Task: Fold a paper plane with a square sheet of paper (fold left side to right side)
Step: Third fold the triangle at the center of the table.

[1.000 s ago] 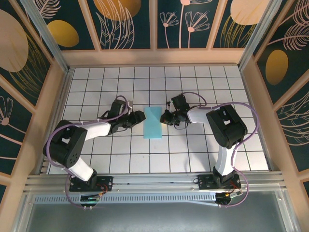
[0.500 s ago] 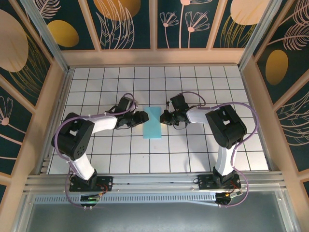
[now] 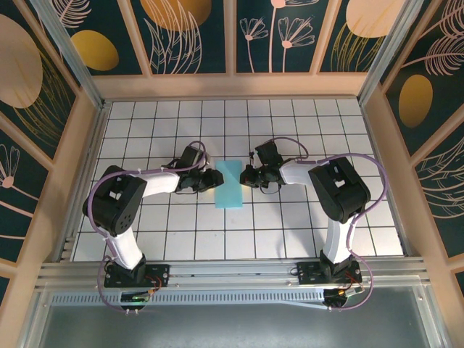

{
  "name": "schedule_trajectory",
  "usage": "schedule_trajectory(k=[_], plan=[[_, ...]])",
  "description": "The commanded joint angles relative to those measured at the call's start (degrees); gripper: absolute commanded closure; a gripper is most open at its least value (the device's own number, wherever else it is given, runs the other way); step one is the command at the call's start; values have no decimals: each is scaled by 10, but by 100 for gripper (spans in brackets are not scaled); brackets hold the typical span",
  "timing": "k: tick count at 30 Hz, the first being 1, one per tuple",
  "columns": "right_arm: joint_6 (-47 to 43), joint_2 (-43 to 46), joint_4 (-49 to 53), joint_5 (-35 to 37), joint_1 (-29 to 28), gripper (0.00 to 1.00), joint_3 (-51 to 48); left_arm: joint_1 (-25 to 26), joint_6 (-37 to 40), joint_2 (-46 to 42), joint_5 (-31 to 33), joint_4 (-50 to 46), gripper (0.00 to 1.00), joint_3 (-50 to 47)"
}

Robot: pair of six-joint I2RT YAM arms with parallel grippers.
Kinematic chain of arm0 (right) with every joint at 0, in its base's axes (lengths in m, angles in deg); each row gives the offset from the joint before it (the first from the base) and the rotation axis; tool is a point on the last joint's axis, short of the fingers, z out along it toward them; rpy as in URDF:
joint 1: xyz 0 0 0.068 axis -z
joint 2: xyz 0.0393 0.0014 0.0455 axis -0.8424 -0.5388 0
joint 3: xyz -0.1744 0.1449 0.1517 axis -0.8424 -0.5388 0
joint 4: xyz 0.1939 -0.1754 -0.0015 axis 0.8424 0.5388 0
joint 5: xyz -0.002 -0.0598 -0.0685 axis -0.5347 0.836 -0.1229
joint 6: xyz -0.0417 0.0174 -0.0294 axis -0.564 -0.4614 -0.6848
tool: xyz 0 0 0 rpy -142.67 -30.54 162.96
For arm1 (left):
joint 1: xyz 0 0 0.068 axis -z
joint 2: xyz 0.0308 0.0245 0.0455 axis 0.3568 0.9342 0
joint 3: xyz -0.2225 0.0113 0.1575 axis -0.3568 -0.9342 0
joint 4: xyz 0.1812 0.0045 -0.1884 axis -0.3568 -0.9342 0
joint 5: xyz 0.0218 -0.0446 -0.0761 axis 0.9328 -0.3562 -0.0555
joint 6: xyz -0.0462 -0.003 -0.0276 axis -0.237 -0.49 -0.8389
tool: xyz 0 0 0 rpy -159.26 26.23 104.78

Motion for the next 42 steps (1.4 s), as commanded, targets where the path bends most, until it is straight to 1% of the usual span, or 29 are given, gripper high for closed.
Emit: schedule_trajectory(k=[1, 4, 7, 13, 18, 23, 28, 31, 35, 39, 42], plan=[[-8, -24, 32, 22, -5, 100, 4, 5, -6, 4, -30, 15, 61, -4], [-8, -25, 31, 21, -6, 100, 4, 5, -8, -1, -26, 16, 60, -5], [-8, -25, 31, 20, -6, 100, 4, 5, -16, -10, -23, 25, 57, -8], [-10, -25, 29, 19, -6, 100, 4, 5, -38, -27, -18, 58, 56, -14], [-11, -25, 30, 19, -6, 100, 4, 5, -51, -33, -16, 78, 51, -13], [-13, -25, 31, 20, -6, 100, 3, 4, -44, -26, 4, 61, 49, -4], [-14, -26, 31, 20, -6, 100, 5, 4, -33, -4, 5, 51, 50, 8], [-16, -25, 32, 21, -6, 100, 4, 4, -28, 3, 11, 41, 55, 15], [-16, -23, 29, 22, -6, 100, 3, 4, -27, 4, 18, 37, 64, 12], [-17, -18, 19, 21, -6, 100, 3, 4, -30, -1, 20, 40, 78, 1], [-18, -11, 10, 20, -4, 100, 3, 4, -31, -5, 18, 42, 90, -4]])
